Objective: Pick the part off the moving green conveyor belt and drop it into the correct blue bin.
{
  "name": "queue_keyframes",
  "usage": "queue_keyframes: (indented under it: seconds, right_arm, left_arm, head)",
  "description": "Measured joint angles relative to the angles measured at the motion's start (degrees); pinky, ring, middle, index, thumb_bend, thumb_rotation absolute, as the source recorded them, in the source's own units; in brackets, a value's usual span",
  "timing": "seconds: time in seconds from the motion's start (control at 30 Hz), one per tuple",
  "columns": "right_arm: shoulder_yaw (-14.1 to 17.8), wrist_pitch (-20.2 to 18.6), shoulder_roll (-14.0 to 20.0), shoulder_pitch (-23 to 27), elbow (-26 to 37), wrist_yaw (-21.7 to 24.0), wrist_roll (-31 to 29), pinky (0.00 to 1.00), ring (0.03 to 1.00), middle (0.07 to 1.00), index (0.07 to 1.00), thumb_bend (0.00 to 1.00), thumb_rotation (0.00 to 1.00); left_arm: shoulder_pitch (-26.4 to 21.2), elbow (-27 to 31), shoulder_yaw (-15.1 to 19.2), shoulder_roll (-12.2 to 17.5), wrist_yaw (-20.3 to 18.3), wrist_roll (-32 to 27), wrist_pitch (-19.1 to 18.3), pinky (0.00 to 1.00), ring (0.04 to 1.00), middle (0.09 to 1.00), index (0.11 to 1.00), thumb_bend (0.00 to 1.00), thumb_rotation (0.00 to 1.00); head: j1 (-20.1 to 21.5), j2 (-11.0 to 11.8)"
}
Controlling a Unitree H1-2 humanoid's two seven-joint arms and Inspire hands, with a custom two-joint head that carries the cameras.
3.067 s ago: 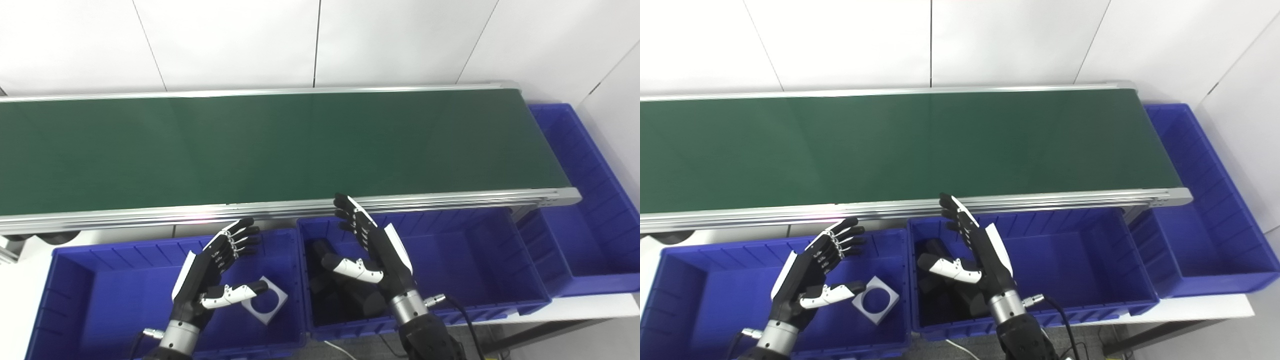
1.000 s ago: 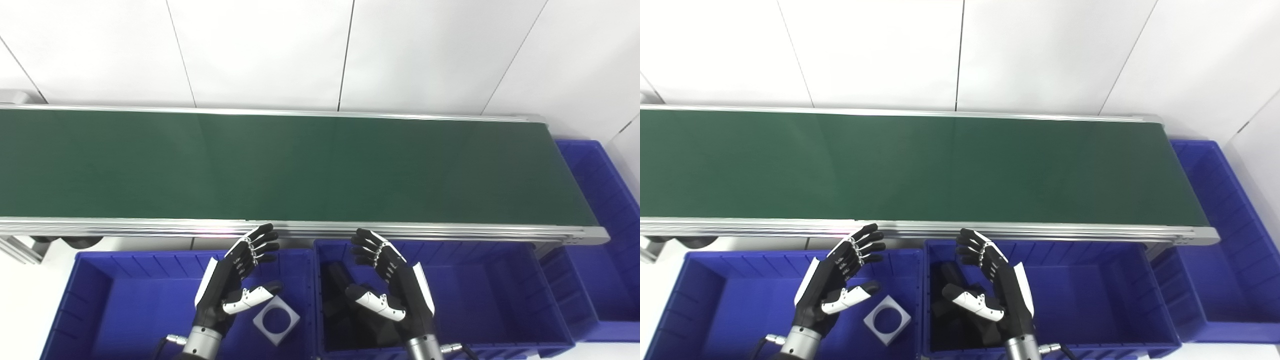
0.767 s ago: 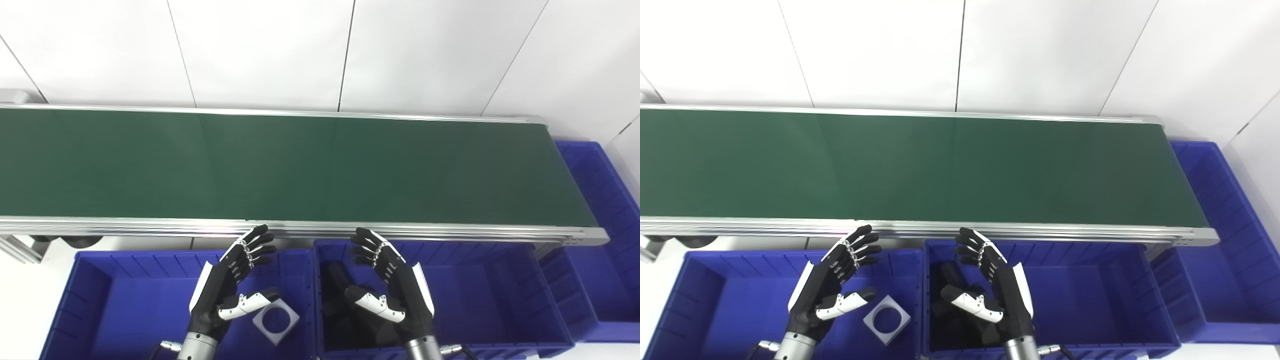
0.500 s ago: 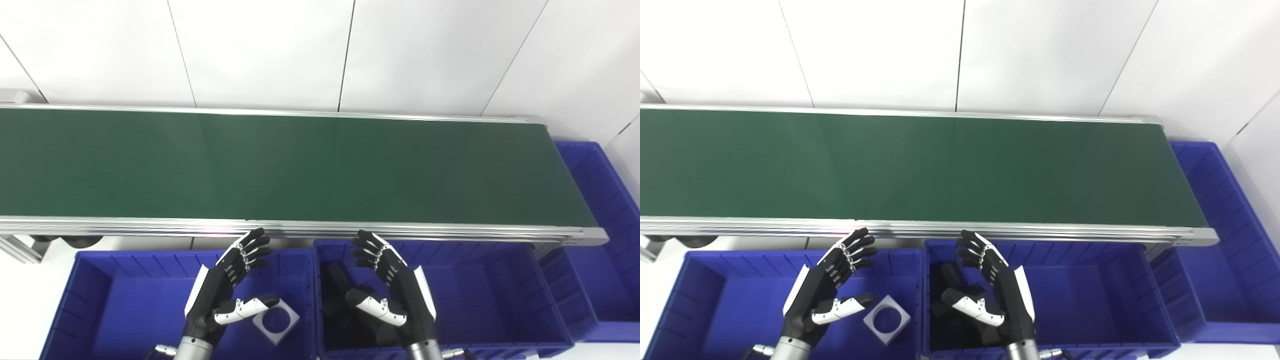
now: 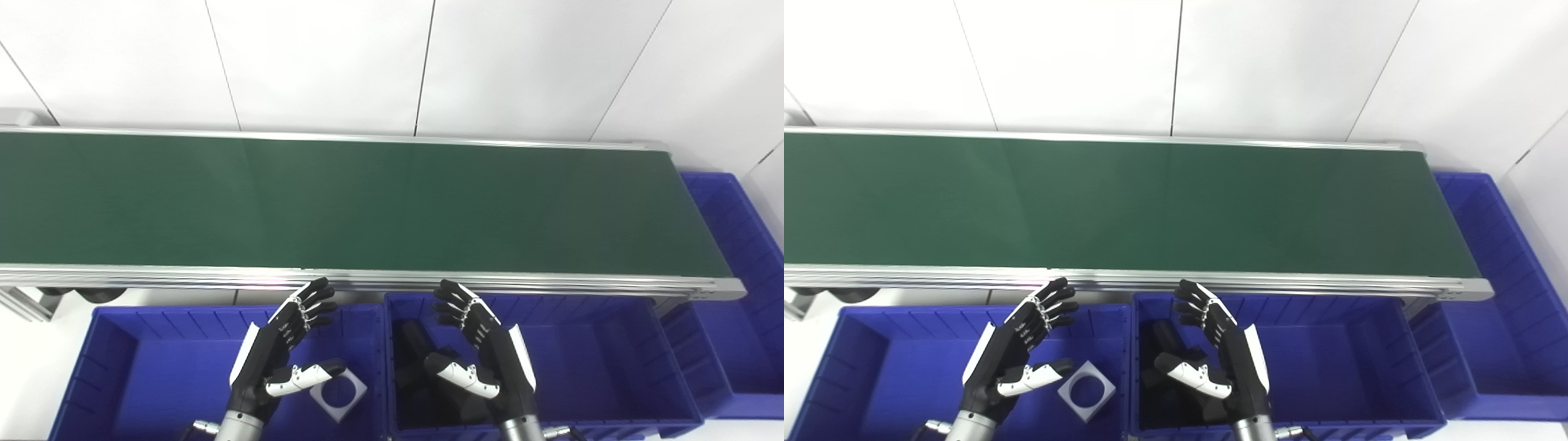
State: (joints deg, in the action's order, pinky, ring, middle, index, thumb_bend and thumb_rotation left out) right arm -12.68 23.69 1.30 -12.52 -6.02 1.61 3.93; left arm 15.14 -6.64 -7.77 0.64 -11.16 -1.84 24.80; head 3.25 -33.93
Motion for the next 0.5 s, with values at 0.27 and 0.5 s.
queue_keyframes:
  seconds: [0.27, 0.5]
  right_arm:
    - [-0.02, 0.0, 0.16, -0.11, 0.0, -0.01, 0.08, 0.72, 0.764, 0.8, 0.831, 0.82, 0.43]
    - [-0.03, 0.0, 0.18, -0.08, 0.0, -0.02, 0.21, 0.73, 0.767, 0.803, 0.83, 0.82, 0.43]
  left_arm:
    - [0.34, 0.06, -0.24, 0.04, 0.01, 0.0, 0.0, 0.75, 0.798, 0.845, 0.866, 0.83, 0.37]
    - [0.31, 0.04, -0.25, 0.04, 0.02, 0.01, 0.0, 0.75, 0.797, 0.848, 0.869, 0.82, 0.36]
  head:
    - [0.0, 0.0]
    - [-0.09, 0.26]
